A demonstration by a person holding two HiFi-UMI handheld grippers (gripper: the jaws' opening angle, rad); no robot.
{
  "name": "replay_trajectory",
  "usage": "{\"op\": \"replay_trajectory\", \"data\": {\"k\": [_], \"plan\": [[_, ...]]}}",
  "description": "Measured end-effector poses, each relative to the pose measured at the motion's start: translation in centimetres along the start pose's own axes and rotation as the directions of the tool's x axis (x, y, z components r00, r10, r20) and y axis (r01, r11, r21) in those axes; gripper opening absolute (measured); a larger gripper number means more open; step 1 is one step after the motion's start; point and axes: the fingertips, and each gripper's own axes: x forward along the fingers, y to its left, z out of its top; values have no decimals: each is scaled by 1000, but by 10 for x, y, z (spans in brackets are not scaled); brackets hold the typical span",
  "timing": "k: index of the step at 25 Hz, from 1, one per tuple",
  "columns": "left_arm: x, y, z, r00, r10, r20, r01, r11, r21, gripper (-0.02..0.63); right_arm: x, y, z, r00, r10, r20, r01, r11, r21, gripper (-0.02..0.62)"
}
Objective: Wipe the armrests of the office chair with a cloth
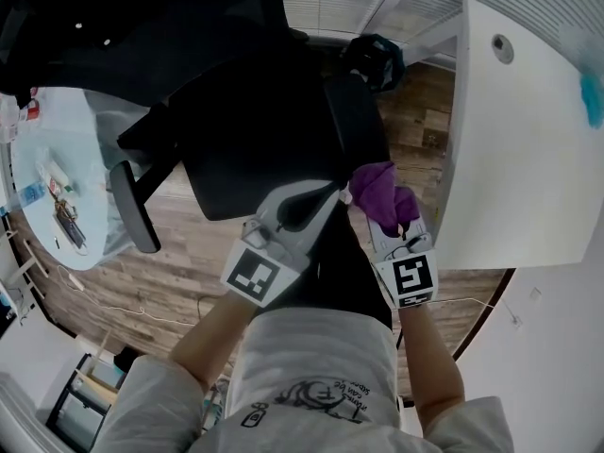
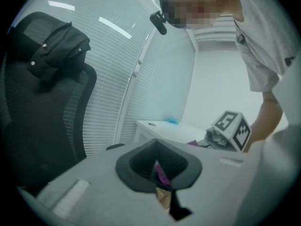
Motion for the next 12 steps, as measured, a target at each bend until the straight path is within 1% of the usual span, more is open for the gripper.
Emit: {"op": "replay_trajectory", "data": {"k": [5, 12], "plan": [[1, 4, -5, 1000, 0, -13, 0, 1000, -8, 2, 15, -3, -4, 999, 11, -41, -11, 1000, -5, 41], [2, 16, -8, 1000, 10, -17, -10, 1000, -4, 2, 29, -10, 0, 998, 18, -66, -19, 1000, -8, 41]]}}
